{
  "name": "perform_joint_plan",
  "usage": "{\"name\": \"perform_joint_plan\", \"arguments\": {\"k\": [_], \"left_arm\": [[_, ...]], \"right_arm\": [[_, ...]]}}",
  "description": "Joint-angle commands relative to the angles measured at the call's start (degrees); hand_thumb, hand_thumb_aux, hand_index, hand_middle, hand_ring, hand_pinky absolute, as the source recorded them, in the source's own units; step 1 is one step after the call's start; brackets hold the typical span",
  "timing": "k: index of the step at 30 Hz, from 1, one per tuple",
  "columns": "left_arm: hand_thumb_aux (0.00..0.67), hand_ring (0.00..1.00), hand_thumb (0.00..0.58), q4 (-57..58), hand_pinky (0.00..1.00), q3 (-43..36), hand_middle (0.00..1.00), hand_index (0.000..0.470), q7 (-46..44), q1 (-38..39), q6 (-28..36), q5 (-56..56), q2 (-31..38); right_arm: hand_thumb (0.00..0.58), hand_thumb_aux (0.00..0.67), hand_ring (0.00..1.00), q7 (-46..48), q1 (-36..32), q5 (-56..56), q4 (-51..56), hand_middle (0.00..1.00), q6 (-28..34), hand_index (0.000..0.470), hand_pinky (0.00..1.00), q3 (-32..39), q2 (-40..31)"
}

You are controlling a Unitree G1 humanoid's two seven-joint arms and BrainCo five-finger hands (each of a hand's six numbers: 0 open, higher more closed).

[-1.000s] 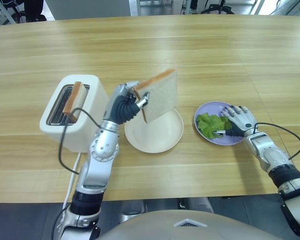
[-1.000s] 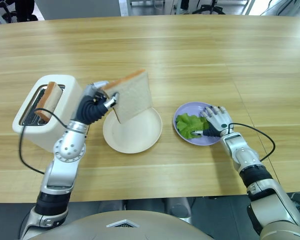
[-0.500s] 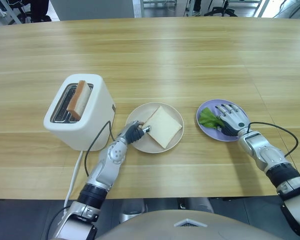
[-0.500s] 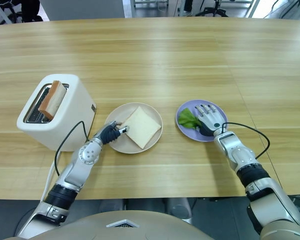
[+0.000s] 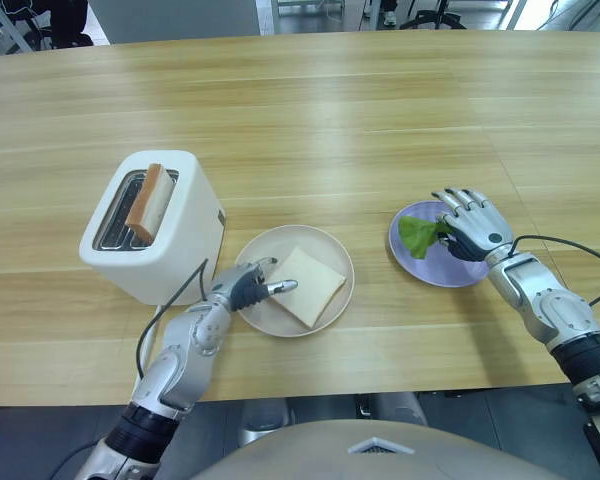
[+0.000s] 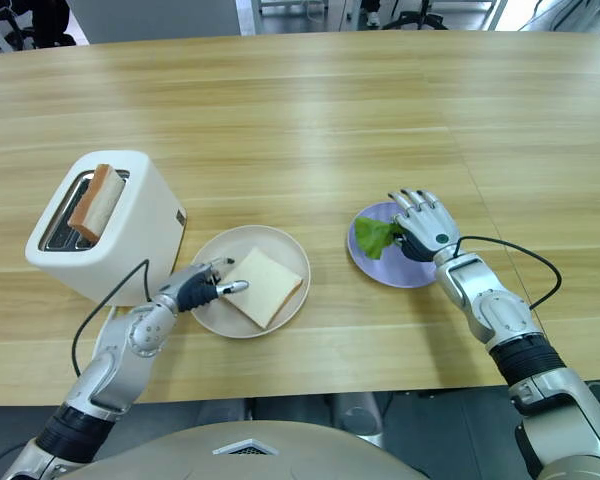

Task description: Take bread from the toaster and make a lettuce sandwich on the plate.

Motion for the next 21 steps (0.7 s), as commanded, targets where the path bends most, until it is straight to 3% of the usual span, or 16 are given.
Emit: {"name": "perform_joint_plan", "arguments": {"k": [1, 2, 10, 15, 21], "left_arm": [[0.000, 0.06, 0.000, -7.92, 0.06, 4.91, 0.06, 0.000, 7.52, -0.98, -1.72, 6.70, -0.08], [0.000, 0.00, 0.000, -9.09, 0.00, 5.89, 0.00, 0.000, 8.97, -0.97, -2.04, 7.70, -0.56], [0.000, 0.00, 0.000, -19.45, 0.00, 21.14, 0.00, 0.000, 18.45, 8.58, -3.15, 13.81, -2.93], [0.000, 0.00, 0.000, -14.98, 0.00, 31.73, 0.00, 0.000, 18.14, 13.91, -1.10, 13.15, -3.16], [0.000, 0.00, 0.000, -10.13, 0.00, 33.67, 0.00, 0.000, 15.95, 14.97, -0.14, 13.03, -3.61]], "right_arm": [[0.580, 0.670, 0.00, 2.68, 0.16, 0.67, -5.08, 0.00, 0.44, 0.460, 0.00, -0.91, 1.32], [0.580, 0.670, 0.00, 3.15, 0.08, 0.70, -5.82, 0.00, 0.45, 0.460, 0.00, -0.96, 1.69], [0.580, 0.670, 0.00, 8.54, 0.42, 1.25, -11.97, 0.00, -1.46, 0.460, 0.00, 4.73, 11.89], [0.580, 0.670, 0.00, 11.11, 1.66, 1.64, -12.63, 0.00, -2.48, 0.460, 0.00, 8.54, 17.63], [0.580, 0.670, 0.00, 14.06, 1.82, 4.14, -11.47, 0.00, -4.34, 0.460, 0.00, 11.09, 21.80]]}}
